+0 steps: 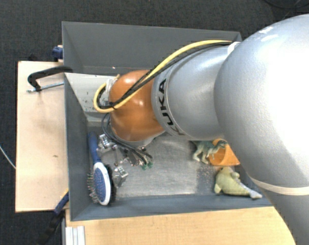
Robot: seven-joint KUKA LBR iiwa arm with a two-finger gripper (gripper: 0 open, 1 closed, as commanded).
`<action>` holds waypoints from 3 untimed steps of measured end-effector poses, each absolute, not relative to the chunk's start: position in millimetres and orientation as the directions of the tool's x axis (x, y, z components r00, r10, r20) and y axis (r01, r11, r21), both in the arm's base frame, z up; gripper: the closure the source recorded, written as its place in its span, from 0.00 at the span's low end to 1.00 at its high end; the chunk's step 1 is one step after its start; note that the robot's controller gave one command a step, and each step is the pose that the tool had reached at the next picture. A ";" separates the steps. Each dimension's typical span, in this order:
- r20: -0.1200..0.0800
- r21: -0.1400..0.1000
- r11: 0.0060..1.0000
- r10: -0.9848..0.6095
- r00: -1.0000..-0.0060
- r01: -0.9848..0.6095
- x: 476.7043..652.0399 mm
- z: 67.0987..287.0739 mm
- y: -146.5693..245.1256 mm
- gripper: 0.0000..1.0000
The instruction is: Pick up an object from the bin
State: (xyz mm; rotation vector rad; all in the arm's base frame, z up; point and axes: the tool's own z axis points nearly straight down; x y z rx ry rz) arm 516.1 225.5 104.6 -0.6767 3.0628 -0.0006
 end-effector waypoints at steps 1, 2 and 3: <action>-0.028 -0.014 0.826 -0.564 -0.825 -0.564 518.7 91.1 226.2 0.00; -0.033 -0.014 0.864 -0.504 -0.863 -0.504 519.2 84.1 228.7 0.00; -0.043 -0.025 0.739 -0.673 -0.738 -0.673 520.1 87.5 227.3 0.00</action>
Offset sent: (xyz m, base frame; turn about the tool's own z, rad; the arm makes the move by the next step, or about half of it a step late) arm -0.0121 0.0081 -0.0346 -0.1938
